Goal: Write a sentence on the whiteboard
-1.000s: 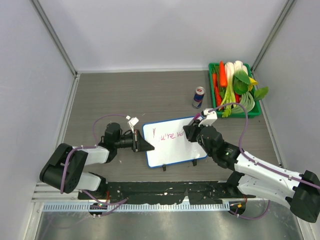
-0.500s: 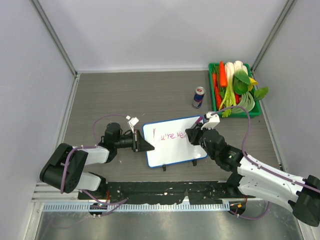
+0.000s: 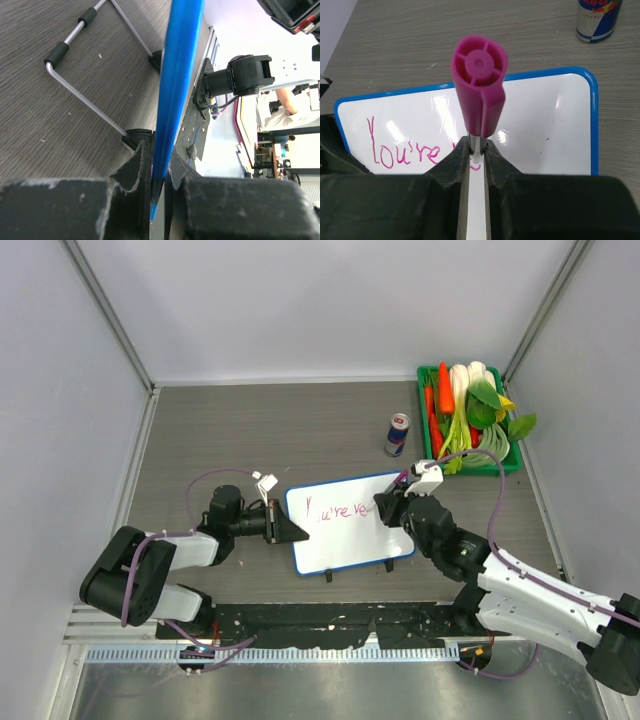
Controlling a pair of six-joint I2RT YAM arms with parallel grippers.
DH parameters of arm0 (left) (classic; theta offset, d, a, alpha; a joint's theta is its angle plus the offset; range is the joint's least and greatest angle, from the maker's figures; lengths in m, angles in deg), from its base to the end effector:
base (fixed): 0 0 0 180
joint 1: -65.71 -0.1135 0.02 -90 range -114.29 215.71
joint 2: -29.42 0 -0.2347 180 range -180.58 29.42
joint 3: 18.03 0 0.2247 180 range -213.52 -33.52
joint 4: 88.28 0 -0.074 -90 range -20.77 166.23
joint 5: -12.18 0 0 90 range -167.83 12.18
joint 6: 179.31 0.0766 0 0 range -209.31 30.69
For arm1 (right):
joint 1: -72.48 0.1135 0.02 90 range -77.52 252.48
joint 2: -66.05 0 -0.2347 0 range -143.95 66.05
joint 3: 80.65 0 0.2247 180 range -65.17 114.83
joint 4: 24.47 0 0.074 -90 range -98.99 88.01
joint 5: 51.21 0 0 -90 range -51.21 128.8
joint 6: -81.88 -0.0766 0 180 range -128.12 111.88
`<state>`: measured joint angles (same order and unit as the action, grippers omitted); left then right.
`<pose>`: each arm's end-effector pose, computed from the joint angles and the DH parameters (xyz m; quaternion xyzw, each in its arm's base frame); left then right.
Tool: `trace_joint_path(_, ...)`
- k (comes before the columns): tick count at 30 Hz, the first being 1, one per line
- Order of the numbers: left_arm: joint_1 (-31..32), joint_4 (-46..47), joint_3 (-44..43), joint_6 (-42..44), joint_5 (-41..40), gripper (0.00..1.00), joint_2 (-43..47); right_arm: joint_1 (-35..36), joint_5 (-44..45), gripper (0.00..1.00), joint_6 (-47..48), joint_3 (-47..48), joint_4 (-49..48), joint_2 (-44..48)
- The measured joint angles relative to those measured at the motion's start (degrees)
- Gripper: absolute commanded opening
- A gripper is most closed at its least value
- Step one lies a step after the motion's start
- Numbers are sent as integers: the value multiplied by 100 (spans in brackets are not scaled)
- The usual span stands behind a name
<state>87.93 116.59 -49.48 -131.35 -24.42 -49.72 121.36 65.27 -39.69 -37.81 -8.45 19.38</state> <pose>0.1965 -0.1467 0.1314 0.1168 0.7759 -0.5798 0.2195 0.1686 0.1412 0.2208 0.0102 0.8074 0.2181 0.5481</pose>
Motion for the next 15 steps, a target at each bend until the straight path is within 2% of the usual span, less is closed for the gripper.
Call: trace_joint_path(15, 0, 7, 0, 2, 2, 0, 0, -168, -13, 1, 168, 308, -46, 203)
